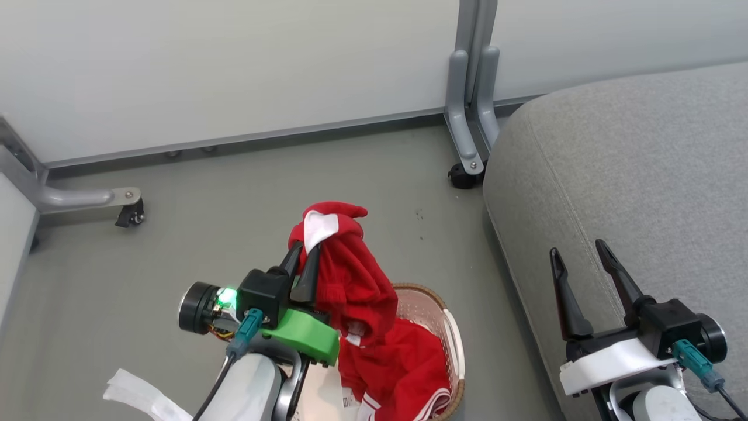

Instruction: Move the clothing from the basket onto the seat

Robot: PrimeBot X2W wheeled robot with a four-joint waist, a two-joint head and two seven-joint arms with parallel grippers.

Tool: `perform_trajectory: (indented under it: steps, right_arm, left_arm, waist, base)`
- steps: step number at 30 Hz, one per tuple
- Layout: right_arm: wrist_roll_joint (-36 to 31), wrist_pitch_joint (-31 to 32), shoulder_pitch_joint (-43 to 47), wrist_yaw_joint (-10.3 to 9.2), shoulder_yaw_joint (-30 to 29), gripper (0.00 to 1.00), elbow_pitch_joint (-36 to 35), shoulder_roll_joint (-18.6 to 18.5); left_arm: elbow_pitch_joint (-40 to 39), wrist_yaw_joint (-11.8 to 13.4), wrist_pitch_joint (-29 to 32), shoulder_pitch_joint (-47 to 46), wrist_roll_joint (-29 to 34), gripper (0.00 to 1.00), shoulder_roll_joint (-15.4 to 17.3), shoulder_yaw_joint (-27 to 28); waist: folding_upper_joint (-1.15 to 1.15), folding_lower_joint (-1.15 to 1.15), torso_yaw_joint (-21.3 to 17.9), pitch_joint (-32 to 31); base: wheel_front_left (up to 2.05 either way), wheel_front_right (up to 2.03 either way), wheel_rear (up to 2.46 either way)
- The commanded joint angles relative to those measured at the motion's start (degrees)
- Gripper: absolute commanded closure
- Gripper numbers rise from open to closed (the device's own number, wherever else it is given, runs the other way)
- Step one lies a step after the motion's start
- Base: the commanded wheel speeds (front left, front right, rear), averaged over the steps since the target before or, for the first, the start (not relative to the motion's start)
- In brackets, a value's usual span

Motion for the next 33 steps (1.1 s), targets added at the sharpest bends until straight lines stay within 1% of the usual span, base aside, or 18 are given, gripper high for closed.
perform_trajectory:
  steps: [1, 7, 10, 14, 16, 19, 26, 33]
  right_arm:
    - [-0.02, -0.17, 0.68, 0.0, 0.29, 0.0, -0.18, 0.16]
    - [0.79, -0.17, 1.13, 0.0, 2.3, 0.0, -0.21, 0.45]
    - [2.11, -0.17, 0.88, 0.0, 4.89, 0.0, -0.55, 0.42]
    - [7.85, -0.17, -0.97, 0.0, 15.14, 0.0, -1.42, -2.54]
    - [10.37, -0.17, -1.82, 0.0, 18.85, 0.0, -1.75, -3.89]
    - [12.88, -0.17, -3.49, 0.0, 22.9, 0.0, -1.65, -5.46]
    - [13.71, -0.17, -7.36, 0.0, 25.38, 0.0, 1.12, -6.63]
    - [14.39, -0.17, -9.93, 0.0, 26.37, 0.0, 5.68, -6.74]
  left_arm:
    - [-0.9, -0.31, -0.21, 0.4, 0.16, 1.0, -0.02, 0.35]
    - [-3.6, -1.38, -0.21, -0.8, -0.53, 1.0, -0.42, -0.05]
    - [-4.36, -1.97, -0.21, -1.78, -0.78, 1.0, -0.49, -0.97]
    - [-6.03, -2.71, -0.21, -4.32, -1.36, 1.0, -0.55, -3.53]
    - [-6.78, -2.98, -0.21, -5.24, -1.61, 1.0, -0.55, -5.18]
    - [-7.86, -3.08, -0.21, -7.19, -2.41, 1.0, -0.51, -7.93]
    - [-9.01, -2.51, -0.21, -11.02, -5.4, 1.0, -0.53, -15.31]
    - [-9.64, -1.03, -0.21, -14.61, -9.05, 1.0, -0.53, -22.4]
  waist:
    - [0.0, 0.01, 0.66, -1.01]
    - [0.0, 0.01, 0.56, -1.79]
    - [0.0, 0.01, 0.54, -1.72]
    - [0.0, 0.01, 0.89, -0.99]
    - [0.0, 0.01, 1.07, -0.64]
    - [0.0, 0.01, 1.43, 0.04]
    - [0.0, 0.01, 2.1, 0.99]
    - [0.0, 0.01, 2.34, 1.06]
  base:
    - [0.0, 0.0, 0.0]
    - [0.0, 0.0, 0.0]
    - [0.0, 0.0, 0.0]
    - [0.0, 0.0, 0.0]
    - [0.0, 0.0, 0.0]
    - [0.0, 0.0, 0.0]
    - [0.0, 0.0, 0.0]
    - [0.0, 0.0, 0.0]
